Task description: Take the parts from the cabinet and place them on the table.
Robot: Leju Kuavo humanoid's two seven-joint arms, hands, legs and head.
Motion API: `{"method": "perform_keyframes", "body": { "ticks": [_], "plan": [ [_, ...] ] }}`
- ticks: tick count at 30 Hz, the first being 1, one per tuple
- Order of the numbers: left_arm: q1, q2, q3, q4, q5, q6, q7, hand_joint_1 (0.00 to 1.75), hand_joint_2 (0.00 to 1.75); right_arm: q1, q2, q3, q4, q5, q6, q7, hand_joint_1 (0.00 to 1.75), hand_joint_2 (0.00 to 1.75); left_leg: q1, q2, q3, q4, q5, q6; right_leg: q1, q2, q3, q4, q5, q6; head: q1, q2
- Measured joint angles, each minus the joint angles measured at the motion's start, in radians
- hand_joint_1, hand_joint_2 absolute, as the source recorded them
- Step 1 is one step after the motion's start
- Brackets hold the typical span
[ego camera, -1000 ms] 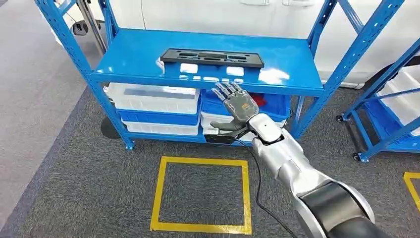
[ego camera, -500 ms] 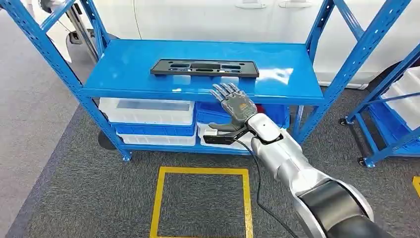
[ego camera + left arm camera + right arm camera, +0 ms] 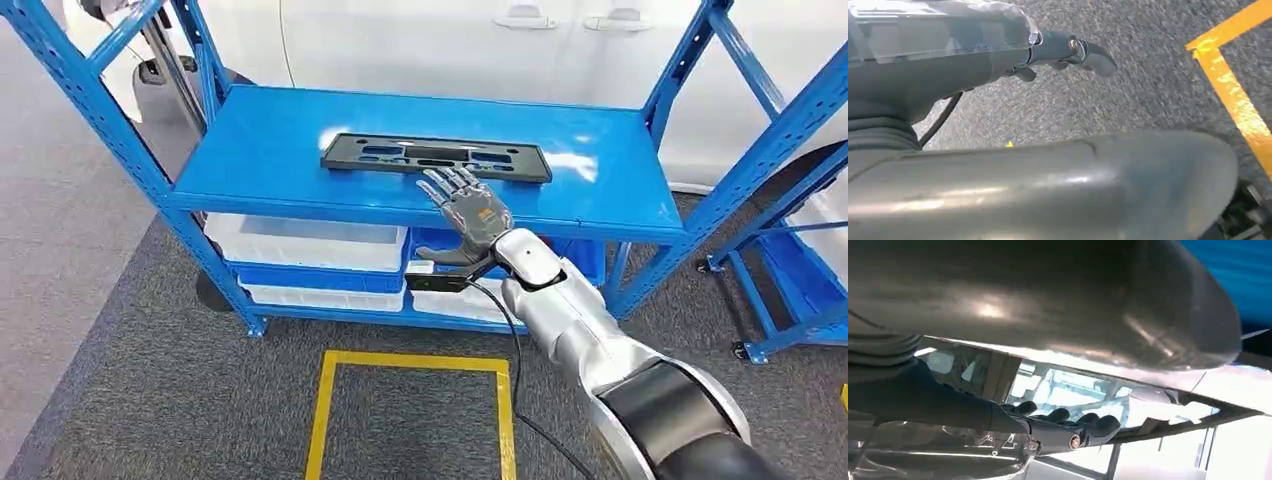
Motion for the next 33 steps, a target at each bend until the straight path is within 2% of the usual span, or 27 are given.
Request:
{"method": "perform_keyframes", "body": {
  "ticks": [1,2,3,4,6,8,9,11,12,13,14,15,16,17,18,19,21,22,23,25,27,28,29,30,31,32,33],
  "plan": [
    [0.002,-0.001,0.0,0.001,0.0,0.0,0.0,0.0,0.0,-0.001,0.0,0.0,0.0,0.0,0.0,0.0,0.0,0.0,0.001,0.0,0.002,-0.002,-0.01,-0.002,0.004,-0.002,0.021,-0.078,0.081,-0.011,0.0,0.0],
    [0.0,-0.003,0.0,0.003,0.0,0.0,0.0,0.0,0.0,-0.005,-0.001,0.002,0.003,0.0,0.001,0.0,0.0,0.0,-0.006,-0.001,0.016,0.008,-0.022,-0.008,0.01,-0.001,0.021,-0.132,0.115,-0.014,0.0,0.0],
    [-0.002,-0.003,0.0,0.003,0.0,0.0,0.0,0.0,0.0,-0.005,-0.001,0.003,0.004,-0.001,0.002,0.0,0.0,0.0,-0.007,-0.002,0.015,0.001,-0.029,-0.014,0.011,0.0,0.025,-0.12,0.103,-0.017,0.0,0.0],
    [-0.002,-0.003,0.0,0.003,0.0,0.0,0.001,0.0,0.0,-0.004,-0.001,0.004,0.003,-0.001,0.002,0.0,0.0,0.0,-0.007,-0.002,0.023,0.0,-0.034,-0.02,0.012,0.001,0.026,-0.122,0.112,-0.02,0.0,0.0],
    [-0.005,-0.002,0.0,0.003,0.0,0.0,0.0,0.0,0.0,-0.01,-0.001,0.005,0.003,-0.004,0.002,0.0,0.0,0.0,-0.007,-0.002,0.026,0.022,-0.033,-0.028,0.008,0.004,0.042,-0.123,0.098,-0.031,-0.001,0.0],
    [-0.007,0.0,0.0,0.003,-0.001,0.0,0.0,0.0,0.0,-0.016,0.0,0.007,0.003,-0.006,0.002,0.0,0.0,0.0,-0.003,0.004,-0.026,0.126,-0.043,-0.036,0.004,0.002,0.064,-0.127,0.083,-0.043,-0.001,0.0],
    [-0.008,0.0,0.0,0.003,-0.001,0.0,0.0,0.0,0.0,-0.016,0.0,0.008,0.003,-0.007,0.002,0.002,0.0,0.0,-0.001,0.004,-0.074,0.205,-0.067,-0.041,0.004,0.002,0.073,-0.127,0.075,-0.046,0.0,0.0],
    [-0.007,0.0,0.0,0.003,-0.002,0.0,0.001,0.0,0.0,-0.012,0.0,0.011,0.006,-0.007,0.001,0.002,0.0,0.0,0.002,0.004,-0.164,0.33,-0.139,-0.05,0.005,0.003,0.09,-0.127,0.057,-0.046,0.0,0.0],
    [-0.006,0.0,0.0,0.003,-0.002,-0.001,0.002,0.0,0.0,-0.01,0.0,0.015,0.007,-0.007,0.001,0.002,0.0,0.0,0.003,0.004,-0.186,0.342,-0.15,-0.052,0.005,0.004,0.1,-0.126,0.049,-0.046,0.0,0.0],
    [-0.006,0.0,0.0,0.003,-0.002,-0.001,0.002,0.0,0.0,-0.009,0.0,0.016,0.007,-0.007,0.001,0.002,0.0,0.0,0.004,0.004,-0.188,0.31,-0.132,-0.052,0.005,0.005,0.113,-0.125,0.038,-0.044,0.0,0.0],
    [-0.006,0.0,0.0,0.003,-0.002,-0.001,0.002,0.0,0.0,-0.009,0.0,0.016,0.007,-0.008,0.001,0.002,0.0,0.0,0.004,0.005,-0.172,0.248,-0.089,-0.05,0.004,0.007,0.127,-0.124,0.027,-0.043,0.0,0.0],
    [-0.006,0.0,0.0,0.003,-0.002,-0.001,0.002,0.0,0.0,-0.009,0.0,0.016,0.007,-0.007,0.001,0.002,0.0,0.0,0.004,0.005,-0.146,0.164,-0.028,-0.044,0.005,0.007,0.142,-0.123,0.016,-0.04,0.0,0.0],
    [-0.005,0.0,0.0,0.003,-0.002,-0.001,0.002,0.0,0.0,-0.009,0.0,0.016,0.007,-0.008,0.001,0.002,0.0,0.0,0.003,0.005,-0.119,0.074,0.048,-0.037,0.005,0.006,0.154,-0.123,0.004,-0.037,0.0,0.0],
    [-0.002,0.0,0.0,0.003,-0.002,-0.001,0.002,0.0,0.0,-0.01,0.0,0.017,0.009,-0.008,0.001,0.002,0.0,0.0,0.0,0.006,-0.12,0.012,0.102,-0.029,0.008,0.006,0.16,-0.119,-0.005,-0.033,0.0,0.0],
    [-0.007,0.0,0.0,0.003,-0.002,-0.001,0.002,0.0,0.0,-0.01,0.0,0.019,0.01,-0.008,0.0,0.002,0.0,0.0,-0.005,0.006,-0.111,0.008,0.066,-0.024,0.009,0.011,0.154,-0.121,-0.009,-0.026,0.0,0.0],
    [-0.007,0.0,0.0,0.003,-0.002,-0.001,0.003,0.0,0.0,-0.008,0.0,0.019,0.01,-0.008,0.0,0.002,0.0,0.0,-0.006,0.005,-0.111,0.007,0.079,-0.018,0.009,0.01,0.155,-0.123,-0.015,-0.019,0.0,0.0],
    [-0.006,0.001,0.0,0.003,-0.002,-0.001,0.003,0.0,0.0,-0.01,0.0,0.02,0.008,-0.008,-0.001,0.003,0.0,0.0,-0.003,0.005,-0.097,0.003,0.068,-0.004,0.01,0.011,0.168,-0.115,-0.02,-0.007,0.0,0.0],
    [-0.005,-0.001,0.0,0.003,-0.002,-0.002,0.003,0.0,0.0,-0.01,-0.001,0.02,0.008,-0.009,-0.002,0.003,0.0,0.0,0.001,0.005,-0.083,-0.001,0.065,-0.001,0.006,0.003,0.157,-0.078,-0.028,-0.003,0.0,0.0],
    [-0.007,-0.001,0.0,0.003,-0.002,-0.002,0.003,0.0,0.0,-0.013,-0.001,0.02,0.008,-0.009,-0.002,0.003,0.0,0.0,0.002,0.005,-0.072,-0.001,0.058,0.005,0.01,0.002,0.13,-0.026,-0.034,0.001,0.0,0.0],
    [-0.01,-0.002,0.0,0.003,-0.003,-0.003,0.003,0.0,0.0,-0.014,-0.001,0.02,0.008,-0.01,-0.002,0.004,0.0,0.0,0.0,0.005,-0.058,-0.001,0.043,0.008,0.005,0.002,0.033,0.122,-0.084,0.01,0.0,0.0],
    [-0.009,-0.001,0.0,0.003,-0.003,-0.003,0.003,0.0,0.0,-0.007,-0.001,0.021,0.01,-0.01,-0.002,0.004,0.0,0.0,0.0,0.004,-0.041,0.0,0.025,0.008,0.001,0.001,-0.043,0.204,-0.133,0.016,0.0,0.0],
    [-0.008,-0.001,0.0,0.003,-0.003,-0.004,0.003,0.0,0.0,-0.004,-0.001,0.021,0.011,-0.01,-0.002,0.004,0.0,1.75,0.0,0.003,-0.029,0.0,0.016,0.008,0.0,0.001,-0.053,0.191,-0.125,0.015,0.0,0.0],
    [-0.008,-0.001,0.0,0.003,-0.003,-0.005,0.003,0.0,0.0,-0.003,-0.001,0.021,0.011,-0.01,-0.001,0.004,0.0,1.75,-0.001,0.002,-0.015,0.002,0.007,0.007,0.001,0.001,-0.045,0.144,-0.092,0.013,0.0,0.0],
    [-0.009,-0.002,0.0,0.003,-0.003,-0.006,0.003,0.0,0.0,-0.005,-0.001,0.021,0.012,-0.009,0.001,0.005,0.0,1.75,-0.001,0.001,0.001,0.002,-0.005,0.005,0.001,0.001,-0.021,0.064,-0.035,0.007,0.0,0.0],
    [-0.009,-0.002,0.0,0.003,-0.003,-0.009,0.001,0.0,0.0,-0.007,-0.002,0.021,0.012,-0.007,0.005,0.006,0.0,1.75,-0.003,0.0,0.016,0.003,-0.016,0.003,0.003,0.001,0.008,-0.03,0.041,-0.002,0.0,0.0],
    [-0.006,-0.005,0.0,0.005,-0.003,-0.013,-0.002,0.0,0.0,-0.007,-0.003,0.023,0.015,-0.004,0.014,0.015,0.0,1.75,-0.002,0.001,0.015,0.001,-0.026,0.0,0.008,0.001,0.023,-0.111,0.128,-0.016,0.0,0.0],
    [-0.009,-0.006,0.0,0.007,-0.001,-0.016,-0.005,0.0,0.0,-0.008,-0.005,0.025,0.019,0.0,0.023,0.024,0.0,1.75,-0.005,0.0,0.021,0.006,-0.032,-0.007,0.016,0.0,0.017,-0.123,0.108,-0.015,0.0,0.0]
  ]
}}
